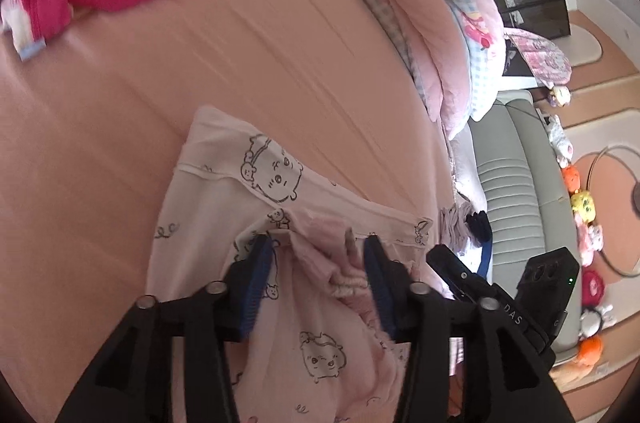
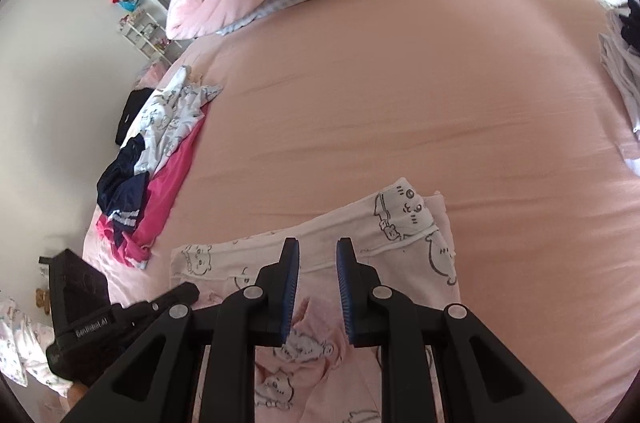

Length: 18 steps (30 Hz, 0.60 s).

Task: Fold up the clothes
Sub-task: 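Lift the cuffs with both grippers and fold them onto the waistband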

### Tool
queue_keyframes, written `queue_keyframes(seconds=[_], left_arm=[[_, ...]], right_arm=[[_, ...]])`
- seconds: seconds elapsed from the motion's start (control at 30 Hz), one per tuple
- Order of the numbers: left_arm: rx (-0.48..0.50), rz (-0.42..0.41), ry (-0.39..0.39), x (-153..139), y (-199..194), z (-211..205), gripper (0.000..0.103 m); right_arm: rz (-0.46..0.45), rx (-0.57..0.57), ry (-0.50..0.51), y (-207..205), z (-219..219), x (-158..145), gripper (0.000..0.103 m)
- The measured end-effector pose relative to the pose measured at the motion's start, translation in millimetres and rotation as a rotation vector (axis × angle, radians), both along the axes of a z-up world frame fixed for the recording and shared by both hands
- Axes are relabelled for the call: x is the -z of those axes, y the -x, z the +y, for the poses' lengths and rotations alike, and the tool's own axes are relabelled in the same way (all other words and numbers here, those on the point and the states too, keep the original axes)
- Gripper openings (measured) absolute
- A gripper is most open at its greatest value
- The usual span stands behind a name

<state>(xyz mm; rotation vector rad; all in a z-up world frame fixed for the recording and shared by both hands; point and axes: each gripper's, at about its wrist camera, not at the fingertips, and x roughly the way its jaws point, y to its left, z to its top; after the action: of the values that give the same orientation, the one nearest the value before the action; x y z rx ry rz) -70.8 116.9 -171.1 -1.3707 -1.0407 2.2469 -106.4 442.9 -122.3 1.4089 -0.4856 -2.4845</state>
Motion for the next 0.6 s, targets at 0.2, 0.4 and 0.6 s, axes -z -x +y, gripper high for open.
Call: queue_keyframes(seconds=[0.2,0.4,0.6], left_arm=[[0.165,0.196,0.347,-27.2,-14.2,15.0,0.058],[0.351,0.238,0.523,-14.7,-1.7,45.0,0.045],[0.413,0.254,0.537,-9.2,1.8,58.8,0.004]], right_arm=[[-0.011,-0.131,-0.165,-30.1,-11.6,9.1,0.049],[-0.038,-0.18,-0.196,-21.8,-26.6,27.1,0.049],[-0.06,-0.216,-0.226,-18.4,-33.8,42.8,0.025]])
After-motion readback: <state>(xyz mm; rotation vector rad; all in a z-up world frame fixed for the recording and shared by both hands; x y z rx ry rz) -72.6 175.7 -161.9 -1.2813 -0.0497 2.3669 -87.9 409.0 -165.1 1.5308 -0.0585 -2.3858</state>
